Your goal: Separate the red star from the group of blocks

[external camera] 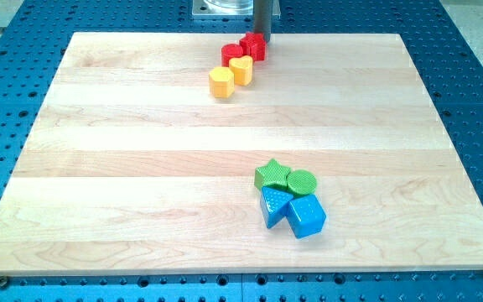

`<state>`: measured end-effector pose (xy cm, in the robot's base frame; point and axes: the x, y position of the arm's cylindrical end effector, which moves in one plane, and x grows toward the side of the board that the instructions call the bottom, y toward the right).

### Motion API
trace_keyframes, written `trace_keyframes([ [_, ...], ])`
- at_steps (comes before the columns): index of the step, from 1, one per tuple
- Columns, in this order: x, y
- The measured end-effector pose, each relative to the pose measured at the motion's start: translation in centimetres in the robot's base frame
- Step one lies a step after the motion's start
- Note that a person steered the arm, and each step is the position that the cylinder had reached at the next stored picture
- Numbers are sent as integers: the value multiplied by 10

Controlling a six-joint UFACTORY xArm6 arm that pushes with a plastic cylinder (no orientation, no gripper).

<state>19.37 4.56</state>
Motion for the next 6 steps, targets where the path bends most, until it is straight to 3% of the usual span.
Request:
trace_keyframes([
  [1, 6, 22],
  [4, 34, -135],
  [5, 15, -108],
  [6, 25, -78],
])
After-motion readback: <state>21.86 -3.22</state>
